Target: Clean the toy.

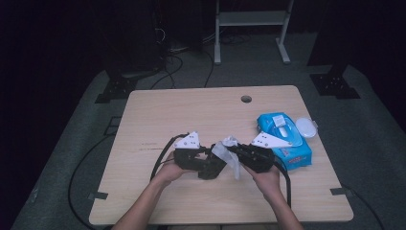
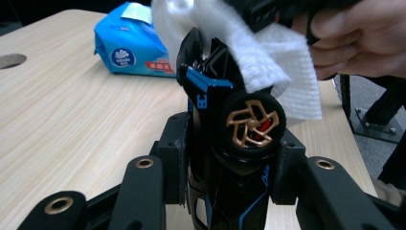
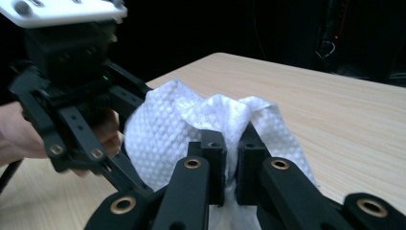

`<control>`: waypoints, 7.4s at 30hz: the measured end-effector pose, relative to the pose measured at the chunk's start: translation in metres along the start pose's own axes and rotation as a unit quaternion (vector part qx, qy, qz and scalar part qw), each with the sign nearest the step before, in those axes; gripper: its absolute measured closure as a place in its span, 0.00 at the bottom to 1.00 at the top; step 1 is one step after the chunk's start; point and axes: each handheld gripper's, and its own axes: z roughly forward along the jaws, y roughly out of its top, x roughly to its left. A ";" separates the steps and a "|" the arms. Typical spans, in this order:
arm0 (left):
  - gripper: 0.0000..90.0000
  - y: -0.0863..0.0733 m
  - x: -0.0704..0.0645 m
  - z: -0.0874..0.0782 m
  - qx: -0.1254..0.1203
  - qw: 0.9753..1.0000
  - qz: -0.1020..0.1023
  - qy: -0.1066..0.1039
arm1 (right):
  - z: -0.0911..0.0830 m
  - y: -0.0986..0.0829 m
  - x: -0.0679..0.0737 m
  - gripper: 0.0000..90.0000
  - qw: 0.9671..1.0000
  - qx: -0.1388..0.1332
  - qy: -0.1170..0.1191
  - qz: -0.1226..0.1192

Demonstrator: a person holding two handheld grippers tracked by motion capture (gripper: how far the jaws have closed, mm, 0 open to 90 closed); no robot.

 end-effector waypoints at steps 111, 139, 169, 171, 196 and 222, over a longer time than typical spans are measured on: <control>0.64 0.005 -0.006 0.068 0.207 0.976 0.054 -0.024 | 0.003 -0.038 -0.004 0.94 0.996 0.087 0.003 0.011; 0.70 -0.035 -0.010 0.002 0.148 0.988 0.028 0.025 | 0.003 -0.043 -0.003 0.94 0.995 0.097 -0.003 0.012; 0.58 -0.019 0.039 0.011 0.095 0.995 -0.023 -0.011 | 0.012 -0.034 -0.037 0.94 0.994 0.094 -0.038 0.043; 0.57 -0.019 0.041 0.010 0.086 0.996 -0.036 -0.015 | 0.012 -0.034 -0.037 0.94 0.994 0.093 -0.037 0.040; 0.52 -0.023 0.055 0.007 0.053 0.989 -0.138 -0.010 | 0.009 -0.036 -0.037 0.94 0.995 0.092 -0.034 0.036; 0.44 -0.025 0.044 0.007 0.068 0.990 -0.124 -0.009 | 0.002 -0.037 -0.031 0.94 0.994 0.098 -0.026 0.028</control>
